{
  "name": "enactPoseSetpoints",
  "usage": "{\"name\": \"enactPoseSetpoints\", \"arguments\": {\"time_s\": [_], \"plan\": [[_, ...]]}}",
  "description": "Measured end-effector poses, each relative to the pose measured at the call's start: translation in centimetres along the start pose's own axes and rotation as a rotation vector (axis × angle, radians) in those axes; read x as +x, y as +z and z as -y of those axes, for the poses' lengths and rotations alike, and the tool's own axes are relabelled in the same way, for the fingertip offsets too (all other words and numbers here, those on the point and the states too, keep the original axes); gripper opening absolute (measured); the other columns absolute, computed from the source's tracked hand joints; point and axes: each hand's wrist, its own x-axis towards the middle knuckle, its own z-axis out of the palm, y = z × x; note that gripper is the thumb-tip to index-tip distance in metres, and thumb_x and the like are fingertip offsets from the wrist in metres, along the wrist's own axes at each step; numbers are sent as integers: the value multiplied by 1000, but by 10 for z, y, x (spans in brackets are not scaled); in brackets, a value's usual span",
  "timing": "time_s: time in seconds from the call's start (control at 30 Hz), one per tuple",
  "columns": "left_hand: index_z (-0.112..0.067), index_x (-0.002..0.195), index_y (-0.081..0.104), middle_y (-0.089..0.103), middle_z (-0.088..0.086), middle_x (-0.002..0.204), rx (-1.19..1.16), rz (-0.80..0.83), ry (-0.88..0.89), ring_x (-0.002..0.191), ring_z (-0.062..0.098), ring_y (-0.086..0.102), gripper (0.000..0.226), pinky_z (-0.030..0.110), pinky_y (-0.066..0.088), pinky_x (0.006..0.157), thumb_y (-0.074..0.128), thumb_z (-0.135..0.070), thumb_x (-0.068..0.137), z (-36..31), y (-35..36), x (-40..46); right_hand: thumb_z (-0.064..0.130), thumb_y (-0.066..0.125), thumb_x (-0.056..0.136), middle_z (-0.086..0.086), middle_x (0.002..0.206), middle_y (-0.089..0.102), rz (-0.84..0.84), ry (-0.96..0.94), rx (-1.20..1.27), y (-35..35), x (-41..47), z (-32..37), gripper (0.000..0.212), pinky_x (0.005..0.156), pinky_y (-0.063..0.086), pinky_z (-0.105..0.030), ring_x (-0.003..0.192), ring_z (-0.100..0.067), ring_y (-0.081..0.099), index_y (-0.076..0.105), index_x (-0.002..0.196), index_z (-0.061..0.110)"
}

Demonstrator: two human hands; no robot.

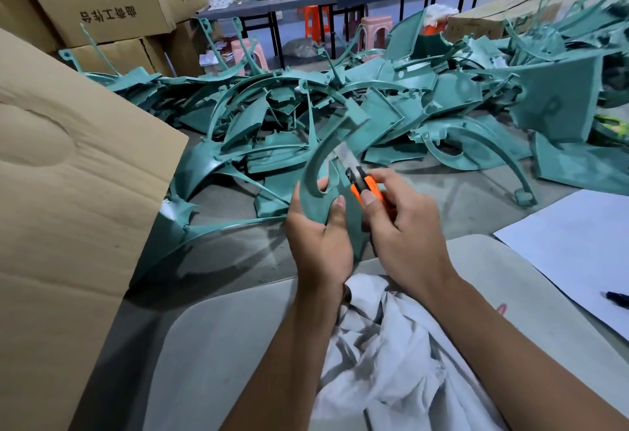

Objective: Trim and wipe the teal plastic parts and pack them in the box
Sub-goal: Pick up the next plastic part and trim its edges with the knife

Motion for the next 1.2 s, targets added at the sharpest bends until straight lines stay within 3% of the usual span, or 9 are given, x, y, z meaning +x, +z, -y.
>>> {"name": "enactPoseSetpoints", "arguments": {"time_s": [0.07, 0.17, 0.23, 0.33, 0.5, 0.63, 0.73, 0.93, 1.2], "plan": [[-17, 108, 67, 69, -21, 87, 11, -55, -20, 80, -13, 67, 27, 3, 48, 75, 72, 1, 90, -1, 1, 1, 17, 56, 105, 5, 69, 61, -36, -11, 87, -3, 1, 1, 13, 56, 46, -35, 56, -17, 57, 64, 115, 15], [-30, 97, 63, 67, -21, 84, 6, -113, -56, 75, -17, 65, 33, -1, 45, 69, 74, -1, 88, -1, 1, 4, 16, 56, 104, 11, 69, 57, -44, -89, -16, -3, 2, 1, 14, 57, 40, -23, 58, -7, 52, 63, 116, 15], [-30, 97, 63, 68, -20, 87, 27, -92, -52, 77, -16, 66, 33, 2, 48, 72, 74, 0, 88, -2, -1, 5, 16, 58, 103, 12, 72, 57, -20, -122, -139, -3, 2, 0, 15, 58, 38, -21, 60, -7, 49, 63, 118, 15], [-21, 107, 67, 71, -15, 93, 24, -32, -65, 84, -9, 70, 29, 9, 54, 78, 73, 1, 89, -2, -1, 5, 21, 59, 103, 3, 80, 65, 0, -155, -230, -3, 1, -2, 16, 60, 46, -36, 65, -17, 56, 62, 118, 17], [-22, 108, 66, 70, -18, 91, 33, -20, -51, 82, -13, 68, 31, 5, 51, 75, 73, 2, 89, -1, -1, 5, 27, 59, 102, 4, 85, 67, -8, -177, -319, -3, 2, -4, 18, 60, 50, -39, 68, -22, 60, 60, 121, 24], [-22, 107, 67, 71, -17, 91, 35, -17, -42, 83, -9, 70, 31, 12, 55, 81, 74, 3, 88, 0, -3, 7, 32, 58, 105, 7, 97, 74, -27, -205, -372, -7, 4, -6, 20, 60, 49, -36, 75, -22, 65, 65, 123, 30], [-19, 98, 68, 74, -14, 80, 36, 19, -41, 77, -5, 71, 25, 15, 57, 76, 75, 3, 87, 0, -7, 13, 24, 61, 105, 6, 111, 76, 30, -254, -356, -16, 10, -14, 23, 72, 51, -43, 92, -24, 71, 70, 126, 26], [-15, 96, 69, 76, -5, 84, 39, 214, -43, 82, 12, 73, 27, 29, 59, 78, 73, 9, 85, -4, -19, 23, 22, 61, 106, -1, 103, 76, -106, -232, -314, -18, 12, -20, 24, 66, 55, -45, 84, -28, 69, 71, 128, 22], [-20, 91, 71, 78, 2, 87, 16, 211, -107, 85, 21, 76, 22, 39, 62, 79, 77, -7, 75, -1, -26, 26, 16, 61, 104, -3, 103, 74, 44, -214, -279, -22, 16, -25, 30, 71, 55, -46, 87, -31, 68, 69, 131, 23]]}}
